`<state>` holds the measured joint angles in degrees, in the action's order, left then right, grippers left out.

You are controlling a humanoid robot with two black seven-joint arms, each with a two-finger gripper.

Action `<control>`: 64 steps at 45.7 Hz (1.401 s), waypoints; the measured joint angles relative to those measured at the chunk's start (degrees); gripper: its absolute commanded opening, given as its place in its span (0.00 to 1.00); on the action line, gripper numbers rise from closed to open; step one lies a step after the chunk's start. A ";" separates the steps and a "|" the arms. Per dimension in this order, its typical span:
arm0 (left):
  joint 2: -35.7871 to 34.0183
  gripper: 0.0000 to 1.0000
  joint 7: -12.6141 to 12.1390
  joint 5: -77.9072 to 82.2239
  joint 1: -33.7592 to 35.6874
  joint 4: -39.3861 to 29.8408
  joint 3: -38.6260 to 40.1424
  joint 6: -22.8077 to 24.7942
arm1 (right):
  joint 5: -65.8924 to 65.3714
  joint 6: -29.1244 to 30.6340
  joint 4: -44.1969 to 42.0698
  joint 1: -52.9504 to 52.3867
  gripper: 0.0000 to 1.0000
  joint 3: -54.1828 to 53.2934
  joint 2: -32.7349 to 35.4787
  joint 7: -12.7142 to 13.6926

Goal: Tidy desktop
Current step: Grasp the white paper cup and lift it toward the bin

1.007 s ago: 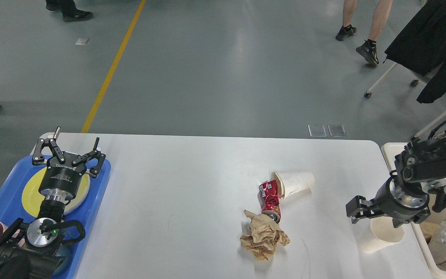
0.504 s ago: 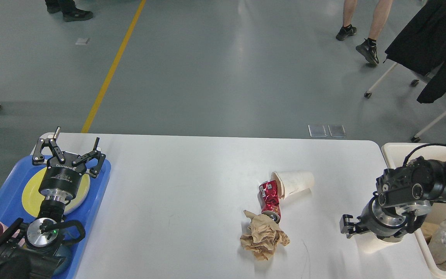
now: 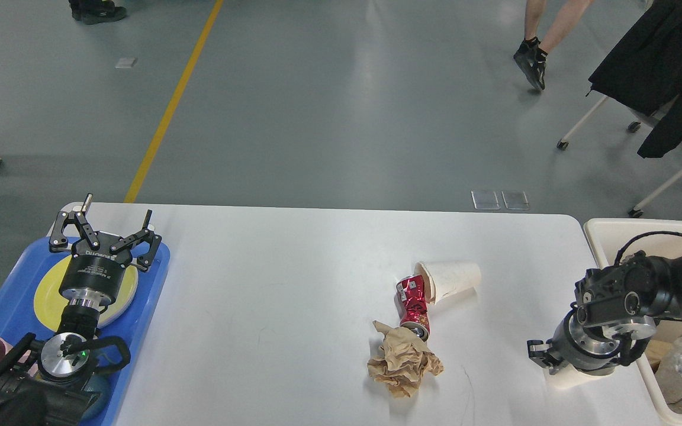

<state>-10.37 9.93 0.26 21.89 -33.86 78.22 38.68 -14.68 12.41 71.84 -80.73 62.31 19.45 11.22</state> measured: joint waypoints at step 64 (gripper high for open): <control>-0.01 0.97 0.00 0.00 0.00 -0.06 0.00 0.09 | 15.29 24.18 17.61 -45.13 0.00 15.11 4.95 -0.24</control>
<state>-10.37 9.93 0.26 21.89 -33.93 78.22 38.76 0.61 36.59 89.45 -125.85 77.42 24.40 10.98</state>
